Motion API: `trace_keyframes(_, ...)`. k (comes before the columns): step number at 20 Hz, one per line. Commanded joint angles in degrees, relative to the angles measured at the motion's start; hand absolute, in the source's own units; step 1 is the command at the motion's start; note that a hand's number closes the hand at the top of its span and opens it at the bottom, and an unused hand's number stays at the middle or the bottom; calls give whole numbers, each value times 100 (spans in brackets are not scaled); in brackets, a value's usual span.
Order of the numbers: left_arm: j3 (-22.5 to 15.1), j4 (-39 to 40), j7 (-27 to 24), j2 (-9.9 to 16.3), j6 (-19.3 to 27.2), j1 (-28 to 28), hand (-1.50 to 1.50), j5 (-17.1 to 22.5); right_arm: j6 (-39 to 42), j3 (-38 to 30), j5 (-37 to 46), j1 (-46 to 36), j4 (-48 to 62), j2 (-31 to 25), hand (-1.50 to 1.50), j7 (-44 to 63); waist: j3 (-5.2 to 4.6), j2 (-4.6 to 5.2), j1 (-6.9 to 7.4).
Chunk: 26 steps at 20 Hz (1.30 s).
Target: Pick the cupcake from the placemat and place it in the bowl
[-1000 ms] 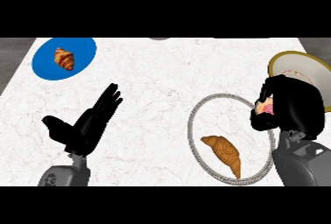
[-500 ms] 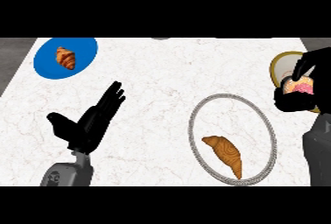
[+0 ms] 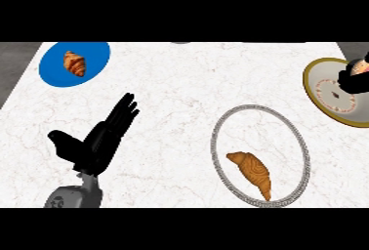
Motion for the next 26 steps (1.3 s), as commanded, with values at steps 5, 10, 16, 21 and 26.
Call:
trace_keyframes(5,99,311,67,5,-10,-409,0,-19,-1618,-537,-31,-577,2778,-669,150,-1520,4,33,45)
trace_keyframes(10,-87,177,-142,-53,-70,-56,0,-70,-2595,-483,480,-1120,4544,-888,150,-1854,7,61,169)
trace_keyframes(16,-102,92,133,-8,-63,-426,0,16,-2198,-686,627,-1532,6119,-1472,150,-1776,17,142,339)
trace_keyframes(21,-304,187,-45,-191,36,-273,0,-131,-2810,-1280,171,-1619,6869,-1471,-150,-1955,34,175,368)
trace_keyframes(26,-431,237,-165,-194,217,-333,0,-70,-3052,-1827,-487,-1657,7055,-1440,-150,-2916,45,182,330)
